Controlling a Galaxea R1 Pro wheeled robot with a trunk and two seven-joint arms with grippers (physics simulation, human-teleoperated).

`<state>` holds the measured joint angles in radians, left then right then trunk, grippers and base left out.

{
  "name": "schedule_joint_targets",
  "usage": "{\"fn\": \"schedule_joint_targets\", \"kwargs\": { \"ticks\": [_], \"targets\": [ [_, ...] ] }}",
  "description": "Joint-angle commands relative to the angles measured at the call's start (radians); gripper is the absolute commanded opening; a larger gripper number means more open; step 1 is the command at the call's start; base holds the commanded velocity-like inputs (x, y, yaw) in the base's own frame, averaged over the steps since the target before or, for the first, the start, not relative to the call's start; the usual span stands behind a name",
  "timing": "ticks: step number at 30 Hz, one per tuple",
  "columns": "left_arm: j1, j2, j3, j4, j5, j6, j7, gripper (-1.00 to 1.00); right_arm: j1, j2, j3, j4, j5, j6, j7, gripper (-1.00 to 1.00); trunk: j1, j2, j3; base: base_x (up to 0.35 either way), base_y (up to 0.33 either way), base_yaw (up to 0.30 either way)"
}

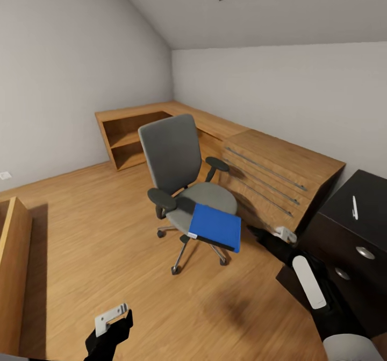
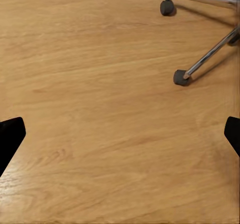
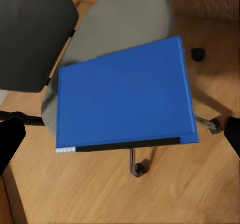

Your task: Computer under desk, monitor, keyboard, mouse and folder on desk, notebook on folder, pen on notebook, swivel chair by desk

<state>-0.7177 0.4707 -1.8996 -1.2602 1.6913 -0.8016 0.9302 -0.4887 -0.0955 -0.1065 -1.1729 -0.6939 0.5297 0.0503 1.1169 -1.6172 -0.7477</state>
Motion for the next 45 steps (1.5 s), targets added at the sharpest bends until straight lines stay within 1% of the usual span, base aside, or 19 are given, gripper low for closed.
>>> {"fn": "schedule_joint_targets", "kwargs": {
  "ticks": [1, 5, 7, 10, 13, 20, 21, 25, 31, 33, 34, 35, 36, 37, 38, 39, 40, 43, 45],
  "targets": [
    [-0.002, 0.004, -0.002, -0.013, -0.001, -0.001, 0.004, 1.00, -0.001, 0.000, -0.017, 0.006, -0.001, 0.006, 0.008, 1.00, 0.004, -0.008, -0.004, 0.000, 0.000, 0.000],
    [-0.002, 0.016, -0.001, -0.067, -0.003, -0.001, -0.001, 1.00, -0.001, 0.001, -0.114, 0.053, -0.003, 0.007, 0.033, 1.00, 0.019, -0.036, -0.017, 0.000, 0.000, 0.000],
    [-0.002, 0.017, 0.000, -0.075, -0.004, 0.000, -0.005, 1.00, -0.001, 0.002, -0.147, 0.069, -0.008, 0.011, 0.047, 1.00, 0.027, -0.050, -0.023, 0.000, 0.000, 0.000],
    [-0.002, 0.018, 0.000, -0.083, -0.004, 0.000, -0.006, 1.00, -0.001, 0.001, -0.177, 0.081, -0.029, 0.014, 0.059, 1.00, 0.038, -0.071, -0.032, 0.000, 0.000, 0.000],
    [-0.002, 0.019, 0.001, -0.114, -0.004, 0.001, -0.007, 1.00, -0.001, 0.001, -0.206, 0.108, -0.079, 0.015, 0.072, 1.00, 0.050, -0.092, -0.042, 0.000, 0.000, 0.000],
    [-0.002, 0.029, 0.001, -0.174, -0.004, 0.001, -0.007, 1.00, -0.001, 0.001, -0.218, 0.160, -0.119, 0.015, 0.080, 1.00, 0.077, -0.141, -0.064, 0.000, 0.000, 0.000],
    [-0.002, 0.037, 0.000, -0.217, -0.007, 0.001, -0.005, 1.00, -0.001, 0.002, -0.220, 0.168, -0.124, 0.015, 0.081, 1.00, 0.081, -0.148, -0.067, 0.000, 0.000, 0.000],
    [-0.002, 0.063, -0.003, -0.282, -0.056, 0.001, -0.001, 1.00, -0.001, 0.001, -0.219, 0.172, -0.127, 0.017, 0.082, 1.00, 0.096, -0.176, -0.079, 0.000, 0.000, 0.000],
    [-0.002, 0.072, 0.004, -0.299, -0.088, 0.001, 0.003, 1.00, -0.001, 0.003, -0.218, 0.173, -0.127, 0.018, 0.083, 1.00, 0.119, -0.218, -0.098, 0.000, 0.000, 0.000],
    [-0.002, 0.070, 0.038, -0.302, -0.094, 0.002, 0.004, 1.00, -0.001, 0.004, -0.217, 0.173, -0.125, 0.017, 0.082, 1.00, 0.127, -0.232, -0.104, 0.000, 0.000, 0.000],
    [-0.002, 0.069, 0.084, -0.303, -0.095, 0.005, 0.002, 1.00, -0.001, 0.004, -0.218, 0.173, -0.125, 0.017, 0.081, 1.00, 0.130, -0.239, -0.108, 0.000, 0.000, 0.000],
    [-0.002, 0.070, 0.110, -0.304, -0.094, 0.009, 0.001, 1.00, -0.001, 0.003, -0.219, 0.173, -0.125, 0.017, 0.081, 1.00, 0.134, -0.246, -0.111, 0.000, 0.000, 0.000],
    [-0.002, 0.074, 0.214, -0.314, -0.092, 0.039, -0.001, 1.00, -0.001, 0.003, -0.221, 0.173, -0.125, 0.014, 0.079, 1.00, 0.138, -0.253, -0.114, 0.000, 0.000, 0.000],
    [-0.002, 0.077, 0.242, -0.319, -0.092, 0.054, -0.001, 1.00, -0.001, 0.003, -0.221, 0.173, -0.124, 0.013, 0.079, 1.00, 0.142, -0.260, -0.117, 0.000, 0.000, 0.000],
    [-0.002, 0.087, 0.292, -0.326, -0.090, 0.092, -0.002, 1.00, -0.001, 0.003, -0.221, 0.173, -0.124, 0.012, 0.077, 1.00, 0.146, -0.267, -0.120, 0.000, 0.000, 0.000],
    [-0.002, 0.093, 0.313, -0.329, -0.089, 0.113, -0.002, 1.00, -0.001, 0.003, -0.221, 0.174, -0.124, 0.013, 0.077, 1.00, 0.150, -0.274, -0.123, 0.000, 0.000, 0.000],
    [-0.002, 0.111, 0.355, -0.335, -0.084, 0.174, -0.003, 1.00, -0.001, 0.003, -0.219, 0.174, -0.124, 0.016, 0.076, 1.00, 0.153, -0.281, -0.126, 0.000, 0.000, 0.000],
    [-0.002, 0.100, 0.334, -0.329, -0.063, 0.199, -0.004, 1.00, -0.001, 0.008, -0.221, 0.175, -0.127, 0.012, 0.080, 1.00, 0.165, -0.302, -0.136, 0.000, 0.000, 0.000],
    [-0.002, 0.087, 0.295, -0.328, -0.055, 0.205, -0.002, 1.00, -0.001, 0.014, -0.222, 0.178, -0.135, 0.010, 0.081, 1.00, 0.173, -0.316, -0.142, 0.000, 0.000, 0.000]
  ]
}}
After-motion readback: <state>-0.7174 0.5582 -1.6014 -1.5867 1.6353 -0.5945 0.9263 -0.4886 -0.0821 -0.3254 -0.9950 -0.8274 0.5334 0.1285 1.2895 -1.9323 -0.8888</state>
